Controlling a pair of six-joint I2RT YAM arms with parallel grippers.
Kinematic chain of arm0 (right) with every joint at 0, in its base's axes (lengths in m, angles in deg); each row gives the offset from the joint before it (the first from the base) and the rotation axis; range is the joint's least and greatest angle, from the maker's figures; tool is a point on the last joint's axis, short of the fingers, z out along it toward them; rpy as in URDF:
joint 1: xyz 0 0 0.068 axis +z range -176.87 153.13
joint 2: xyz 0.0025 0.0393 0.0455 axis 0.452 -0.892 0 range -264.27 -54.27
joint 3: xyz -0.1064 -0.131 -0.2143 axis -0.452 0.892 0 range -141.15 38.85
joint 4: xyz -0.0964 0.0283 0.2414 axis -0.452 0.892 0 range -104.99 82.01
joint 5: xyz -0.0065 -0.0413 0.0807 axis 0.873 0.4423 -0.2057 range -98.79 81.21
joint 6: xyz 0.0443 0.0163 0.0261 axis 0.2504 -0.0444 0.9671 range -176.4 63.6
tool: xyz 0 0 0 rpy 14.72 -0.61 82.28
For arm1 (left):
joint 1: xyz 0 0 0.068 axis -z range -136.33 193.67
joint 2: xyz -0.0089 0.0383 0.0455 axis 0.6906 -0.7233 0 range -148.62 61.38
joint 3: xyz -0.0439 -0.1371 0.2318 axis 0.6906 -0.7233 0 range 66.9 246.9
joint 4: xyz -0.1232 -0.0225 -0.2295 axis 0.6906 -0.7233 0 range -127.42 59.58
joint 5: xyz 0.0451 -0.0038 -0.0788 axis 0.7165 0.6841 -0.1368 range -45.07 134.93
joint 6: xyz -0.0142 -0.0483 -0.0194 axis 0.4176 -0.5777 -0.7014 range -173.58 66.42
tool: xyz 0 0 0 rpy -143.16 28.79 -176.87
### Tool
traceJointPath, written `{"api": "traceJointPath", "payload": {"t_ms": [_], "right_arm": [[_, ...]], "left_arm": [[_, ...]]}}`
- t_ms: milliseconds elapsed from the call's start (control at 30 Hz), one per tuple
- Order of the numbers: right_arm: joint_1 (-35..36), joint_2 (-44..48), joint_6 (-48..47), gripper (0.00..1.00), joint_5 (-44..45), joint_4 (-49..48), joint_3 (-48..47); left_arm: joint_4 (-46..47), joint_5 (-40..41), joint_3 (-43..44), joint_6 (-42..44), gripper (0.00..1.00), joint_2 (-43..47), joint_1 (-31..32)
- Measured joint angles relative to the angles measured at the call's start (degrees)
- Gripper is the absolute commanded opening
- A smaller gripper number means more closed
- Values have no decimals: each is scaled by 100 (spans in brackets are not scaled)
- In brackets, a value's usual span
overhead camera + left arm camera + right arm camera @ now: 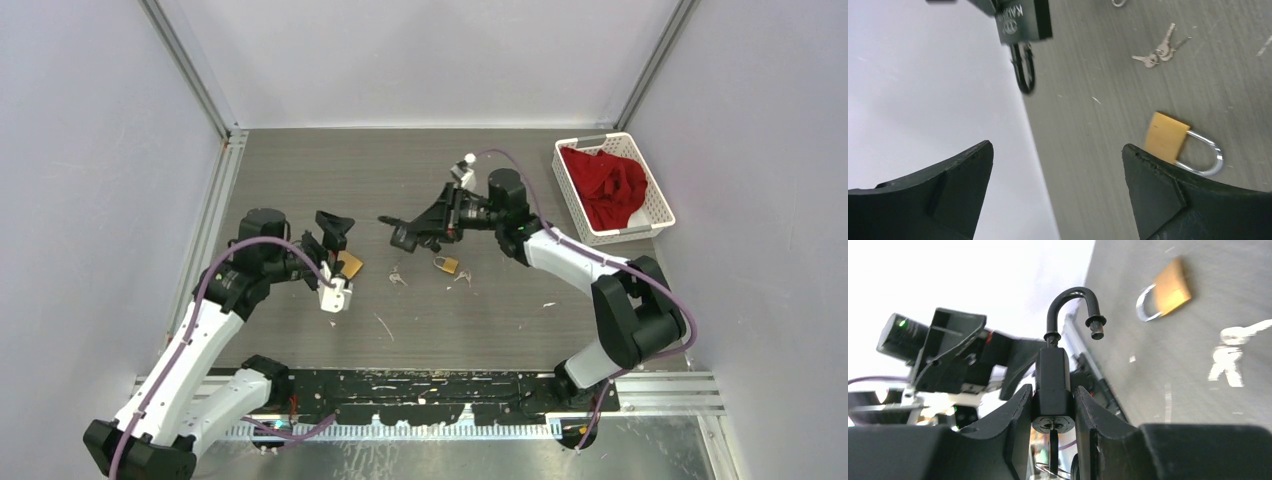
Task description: Unlock with the key
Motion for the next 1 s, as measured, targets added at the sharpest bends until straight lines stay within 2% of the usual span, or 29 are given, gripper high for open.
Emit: {"api": "traceJointPath", "payload": {"t_ms": [133,300,433,600,967,1000], "right_arm": [[-678,13,-835,1,372,951,-39],[-1394,44,-2076,1,1478,2396,-109],[-1919,61,-2708,1,2127,2900,-39],[-2253,57,-3202,1,2586,3141,90],[-2256,-605,-3370,1,2614,2745,251],[-2256,-634,-3368,3,2605,2697,273]], "left_arm": [[-708,428,533,-634,99,-455,0],[-1123,802,815,-1624,99,-833,0],[-1222,911,815,-2055,99,-835,0],[-1231,944,815,-2317,99,-835,0],[-1209,944,815,-2765,99,-761,0],[-1209,942,815,-2789,99,-761,0]]}}
